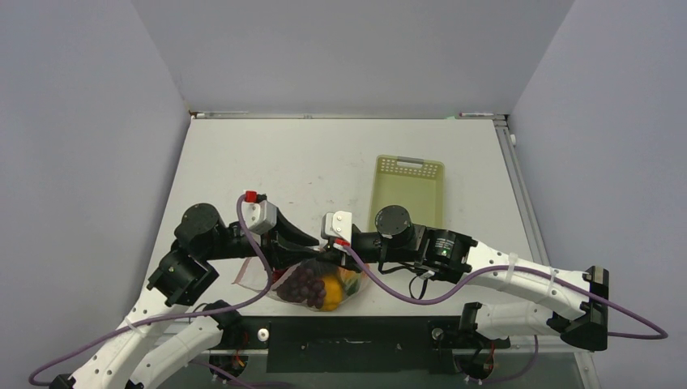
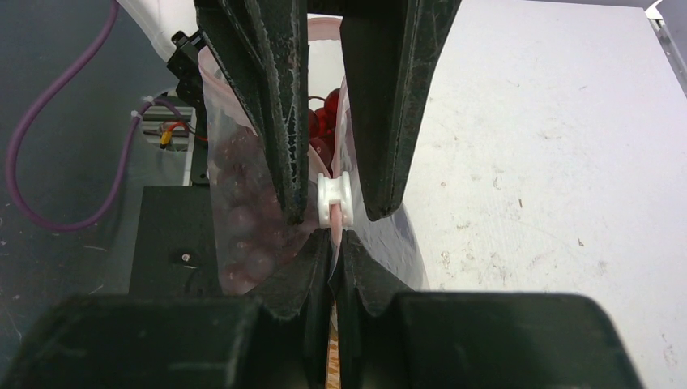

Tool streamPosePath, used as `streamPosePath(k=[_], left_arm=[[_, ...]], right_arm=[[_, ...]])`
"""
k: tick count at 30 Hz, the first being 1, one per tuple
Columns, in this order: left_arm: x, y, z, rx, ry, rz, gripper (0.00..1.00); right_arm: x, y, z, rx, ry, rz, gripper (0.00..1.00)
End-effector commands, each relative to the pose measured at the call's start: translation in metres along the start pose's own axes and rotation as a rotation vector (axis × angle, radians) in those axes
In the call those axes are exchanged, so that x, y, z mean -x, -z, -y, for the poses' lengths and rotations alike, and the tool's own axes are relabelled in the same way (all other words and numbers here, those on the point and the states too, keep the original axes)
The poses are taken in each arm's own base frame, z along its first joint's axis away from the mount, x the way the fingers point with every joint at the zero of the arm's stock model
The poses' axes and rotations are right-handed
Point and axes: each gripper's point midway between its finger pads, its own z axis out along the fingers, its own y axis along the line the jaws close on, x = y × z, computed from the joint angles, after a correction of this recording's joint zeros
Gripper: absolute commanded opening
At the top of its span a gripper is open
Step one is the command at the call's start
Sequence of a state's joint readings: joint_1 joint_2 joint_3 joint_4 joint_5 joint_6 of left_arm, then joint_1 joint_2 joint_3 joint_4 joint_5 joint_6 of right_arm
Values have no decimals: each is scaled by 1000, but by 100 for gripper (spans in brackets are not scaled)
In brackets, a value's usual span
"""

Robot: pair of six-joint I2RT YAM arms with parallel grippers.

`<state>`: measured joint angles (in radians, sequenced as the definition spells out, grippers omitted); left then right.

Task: Place the food in the zip-top bag and seal the zipper
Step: Zip the food storage bag at the center of the board.

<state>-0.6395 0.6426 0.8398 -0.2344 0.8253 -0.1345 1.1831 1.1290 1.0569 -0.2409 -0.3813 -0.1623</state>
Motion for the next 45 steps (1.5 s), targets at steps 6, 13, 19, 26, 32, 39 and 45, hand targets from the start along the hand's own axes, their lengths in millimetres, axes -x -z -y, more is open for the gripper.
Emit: streamPosePath(k=[6,13,19,26,32,39,45], left_arm=[[2,0,1,-16,-15,-2,6],[1,1,1,-8,-19,-7,0],[3,2,1,-2,-28,2,0],[4,3,1,5,-33,7,0],[5,3,2,7,-35,9,0],[3,3,1,6,-30,5,0],[3,3,0,15,-31,2,0]], right_arm=[[36,9,11,-51,18,107,5],[37,11,12,-63,17,114,5],[35,12,13,-67,26,114,24],[38,13,10,-57,35,138,35],[38,12,7,-40,32,139,25],[37,11,5,-26,35,137,5],[50,24,12,-79,39,188,5]])
